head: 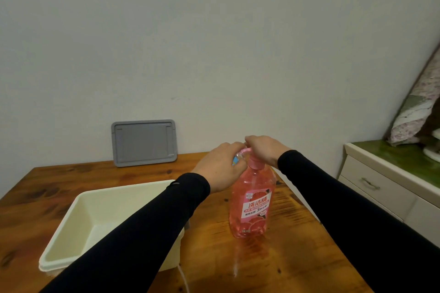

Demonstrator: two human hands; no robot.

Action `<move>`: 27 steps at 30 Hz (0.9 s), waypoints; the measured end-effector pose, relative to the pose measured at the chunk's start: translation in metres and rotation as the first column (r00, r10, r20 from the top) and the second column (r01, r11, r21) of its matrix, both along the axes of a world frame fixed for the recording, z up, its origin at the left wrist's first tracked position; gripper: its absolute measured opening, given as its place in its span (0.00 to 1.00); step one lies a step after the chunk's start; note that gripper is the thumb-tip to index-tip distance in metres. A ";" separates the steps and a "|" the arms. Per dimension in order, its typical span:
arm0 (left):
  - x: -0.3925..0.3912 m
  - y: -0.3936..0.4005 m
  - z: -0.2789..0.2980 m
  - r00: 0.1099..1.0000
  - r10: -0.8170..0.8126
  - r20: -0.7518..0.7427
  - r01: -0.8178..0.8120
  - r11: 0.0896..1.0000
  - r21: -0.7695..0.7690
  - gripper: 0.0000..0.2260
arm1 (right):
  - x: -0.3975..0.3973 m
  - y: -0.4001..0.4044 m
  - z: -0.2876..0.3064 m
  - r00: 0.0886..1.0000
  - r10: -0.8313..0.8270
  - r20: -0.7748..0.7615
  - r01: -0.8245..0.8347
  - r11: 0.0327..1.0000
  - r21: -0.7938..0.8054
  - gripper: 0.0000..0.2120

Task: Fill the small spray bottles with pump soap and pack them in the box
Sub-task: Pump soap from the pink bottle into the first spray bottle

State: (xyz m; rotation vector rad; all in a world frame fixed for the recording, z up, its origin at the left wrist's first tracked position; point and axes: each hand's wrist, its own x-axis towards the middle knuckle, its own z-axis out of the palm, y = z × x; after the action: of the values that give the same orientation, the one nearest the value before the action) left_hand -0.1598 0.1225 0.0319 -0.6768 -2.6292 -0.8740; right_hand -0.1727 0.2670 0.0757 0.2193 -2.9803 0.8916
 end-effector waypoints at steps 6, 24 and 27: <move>-0.001 -0.003 0.010 1.000 -0.001 0.002 0.001 0.999 -0.041 0.20 | -0.003 0.001 0.011 0.996 -0.012 0.089 0.027 0.985 -0.169 0.22; 0.002 -0.004 0.019 1.000 -0.014 -0.010 0.013 0.999 -0.042 0.20 | 0.000 0.000 0.019 0.997 -0.013 0.076 0.025 0.987 -0.159 0.23; 0.003 -0.003 0.012 1.000 -0.010 -0.011 0.010 1.000 -0.020 0.20 | 0.003 -0.001 0.014 0.999 0.006 0.047 0.002 0.987 -0.160 0.21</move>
State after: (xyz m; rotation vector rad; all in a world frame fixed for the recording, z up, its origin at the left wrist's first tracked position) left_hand -0.1569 0.1195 0.0443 -0.6978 -2.6304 -0.8463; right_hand -0.1700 0.2656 0.0893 0.1995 -2.9305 1.1460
